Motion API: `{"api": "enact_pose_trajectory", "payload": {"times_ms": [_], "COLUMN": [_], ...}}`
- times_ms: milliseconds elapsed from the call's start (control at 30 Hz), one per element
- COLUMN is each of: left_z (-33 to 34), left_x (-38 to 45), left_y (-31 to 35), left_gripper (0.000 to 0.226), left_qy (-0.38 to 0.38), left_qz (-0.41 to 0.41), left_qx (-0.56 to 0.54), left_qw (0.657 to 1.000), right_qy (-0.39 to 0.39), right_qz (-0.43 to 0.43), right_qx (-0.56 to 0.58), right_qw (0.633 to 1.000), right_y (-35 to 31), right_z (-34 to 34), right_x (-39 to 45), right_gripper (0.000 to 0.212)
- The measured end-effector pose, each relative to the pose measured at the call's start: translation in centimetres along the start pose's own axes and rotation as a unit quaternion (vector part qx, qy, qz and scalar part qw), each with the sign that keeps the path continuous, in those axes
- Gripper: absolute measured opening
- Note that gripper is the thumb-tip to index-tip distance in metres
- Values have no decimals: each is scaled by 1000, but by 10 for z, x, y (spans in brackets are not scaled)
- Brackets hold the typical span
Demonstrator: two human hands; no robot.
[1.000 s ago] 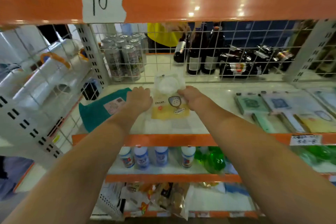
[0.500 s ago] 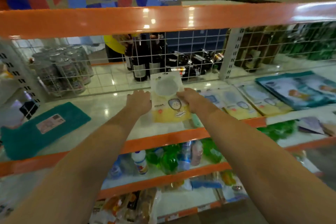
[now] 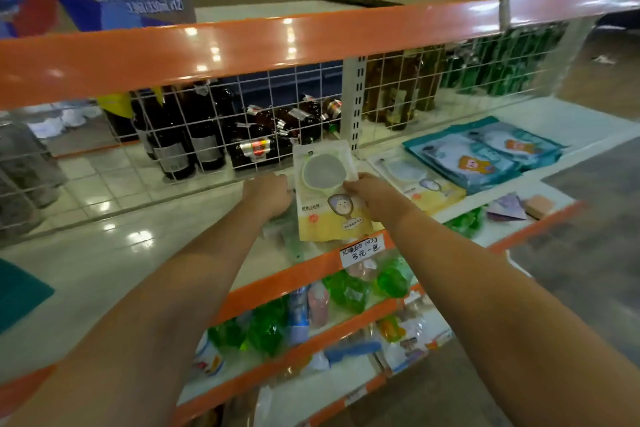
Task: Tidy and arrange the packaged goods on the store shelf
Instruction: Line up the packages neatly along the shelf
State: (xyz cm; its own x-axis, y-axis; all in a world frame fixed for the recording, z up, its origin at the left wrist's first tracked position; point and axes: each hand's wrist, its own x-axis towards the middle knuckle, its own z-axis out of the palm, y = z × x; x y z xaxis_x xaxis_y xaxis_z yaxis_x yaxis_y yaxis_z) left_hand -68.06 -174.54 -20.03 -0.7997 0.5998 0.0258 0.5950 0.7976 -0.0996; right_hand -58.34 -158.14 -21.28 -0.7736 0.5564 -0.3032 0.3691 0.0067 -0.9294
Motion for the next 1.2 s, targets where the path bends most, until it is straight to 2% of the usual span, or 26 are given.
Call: {"api": "enact_pose_trajectory", "payload": {"times_ms": [67,300,467,600,733,867,900,967,1033,1100,1133,1200], "left_z": [-2,-4,-2,0,-1,-4,-4,-5,-9,-15,-19,-24], "left_x": [17,65,89,100,108,108,109,111,112,112,111,111], "left_y": [12,58,83,109,138,171,179,193,208,222,230,238], "left_gripper": [31,31,34,32,31,27,24,19,18,22,30,39], "left_qy": [5,2,4,-5,-12,-30,-37,-52,-60,-69,-71,-75], "left_qz": [31,107,125,120,117,103,97,80,57,23,-2,-47], "left_qx": [3,7,-42,-111,-135,-183,-197,-227,-263,-315,-344,-406], "left_qw": [1000,994,991,987,984,977,975,969,961,946,936,910], "right_qy": [14,78,97,113,125,119,110,81,70,60,50,31], "right_qz": [1,31,35,32,23,21,19,25,20,10,9,2], "right_qx": [19,61,99,115,121,93,84,60,39,42,53,64], "right_qw": [1000,995,990,986,984,988,990,995,997,997,997,997], "right_y": [-1,3,10,18,22,27,26,22,19,19,20,18], "right_z": [-15,-61,-88,-109,-136,-169,-178,-193,-206,-218,-225,-231], "right_x": [1,16,17,24,29,41,43,44,46,50,56,53], "right_gripper": [29,35,10,21,9,31,28,6,15,2,8,5]}}
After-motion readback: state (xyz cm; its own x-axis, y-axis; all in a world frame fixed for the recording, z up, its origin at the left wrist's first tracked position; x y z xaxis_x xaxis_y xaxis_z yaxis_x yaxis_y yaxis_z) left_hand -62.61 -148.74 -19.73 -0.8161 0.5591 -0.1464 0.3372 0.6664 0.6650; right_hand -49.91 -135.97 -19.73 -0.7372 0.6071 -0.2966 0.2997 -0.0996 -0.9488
